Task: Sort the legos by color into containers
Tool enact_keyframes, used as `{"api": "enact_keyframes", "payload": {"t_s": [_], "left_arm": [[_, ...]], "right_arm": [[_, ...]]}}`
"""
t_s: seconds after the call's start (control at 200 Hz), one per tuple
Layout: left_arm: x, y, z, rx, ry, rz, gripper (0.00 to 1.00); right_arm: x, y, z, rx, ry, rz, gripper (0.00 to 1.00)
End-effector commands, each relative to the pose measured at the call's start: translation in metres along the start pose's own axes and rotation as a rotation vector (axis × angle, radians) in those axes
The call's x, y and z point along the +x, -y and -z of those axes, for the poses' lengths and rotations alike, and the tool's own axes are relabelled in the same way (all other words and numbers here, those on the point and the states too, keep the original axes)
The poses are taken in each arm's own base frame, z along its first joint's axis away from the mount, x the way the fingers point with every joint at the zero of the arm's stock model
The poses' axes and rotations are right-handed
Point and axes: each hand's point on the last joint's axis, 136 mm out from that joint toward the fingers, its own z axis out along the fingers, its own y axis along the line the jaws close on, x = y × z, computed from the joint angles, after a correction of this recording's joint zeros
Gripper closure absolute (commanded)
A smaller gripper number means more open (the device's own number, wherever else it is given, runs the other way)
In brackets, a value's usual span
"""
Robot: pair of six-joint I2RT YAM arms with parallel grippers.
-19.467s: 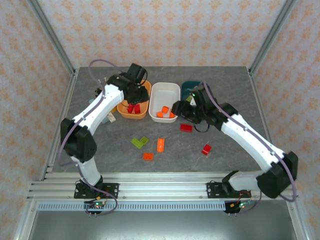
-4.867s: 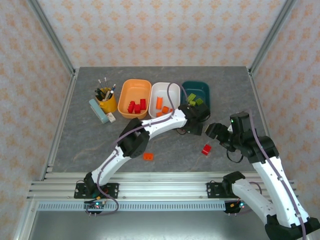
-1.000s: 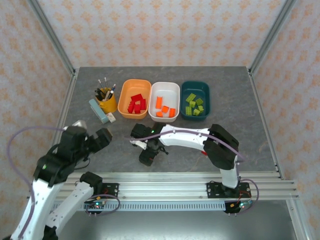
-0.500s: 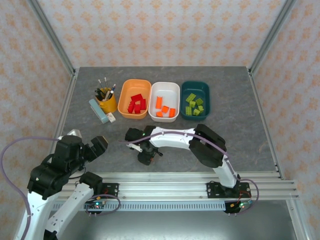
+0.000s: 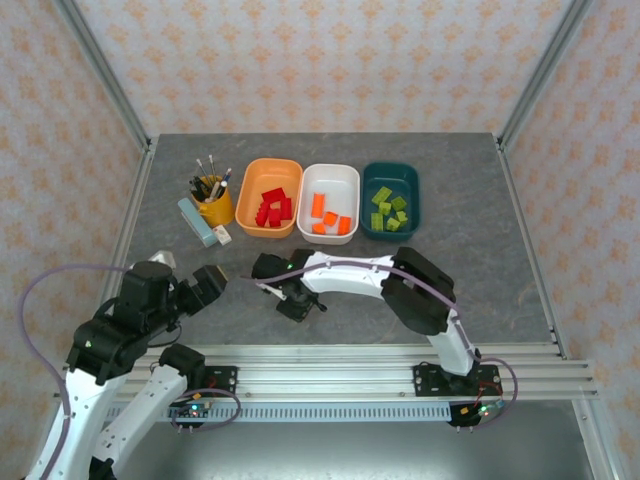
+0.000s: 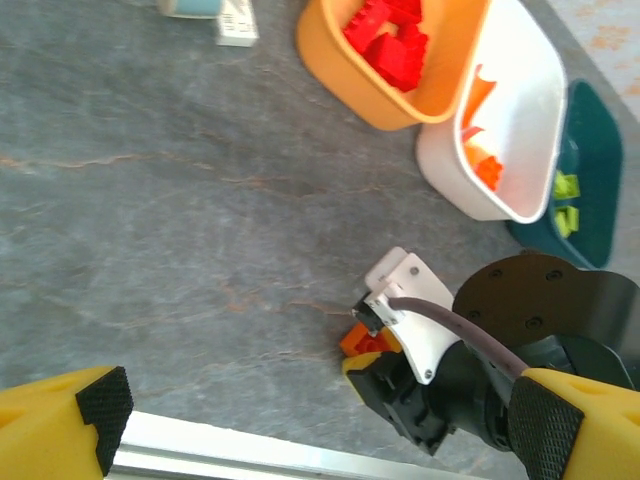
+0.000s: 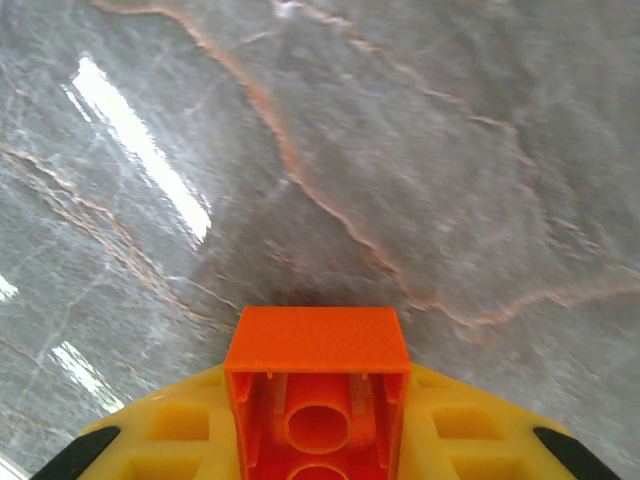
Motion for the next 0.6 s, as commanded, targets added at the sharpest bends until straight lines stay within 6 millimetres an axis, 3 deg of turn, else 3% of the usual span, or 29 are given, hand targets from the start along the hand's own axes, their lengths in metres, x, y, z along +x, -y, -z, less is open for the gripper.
{"api": "enact_keyframes", "payload": {"t_s": [0.0,0.12,0.26,0.435,0.596], "left_arm": [[-0.006,0.039,-0.011,0.158,-0.018,-0.024,0.01],[-0.018,0.064,-0.02,0.231,-0.005,-0.024,0.01],[-0.036,0.093,-0.031,0.271,0.009,-0.042,0.01],[-0.054,0.124,-0.05,0.302,0.015,-0.08,0.0],[-0.064,0.145,-0.077,0.304,-0.006,-0.11,0.0]], "right_arm": [[-0.013,0.044,0.051,0.045,0.132,-0.183,0.72],[-0.019,0.1,0.081,0.069,0.214,-0.393,0.72],[-0.024,0.167,0.094,0.109,0.247,-0.627,0.72],[-0.043,0.231,0.096,0.162,0.264,-0.807,0.72],[-0.056,0.275,0.073,0.193,0.221,-0.92,0.72]]}}
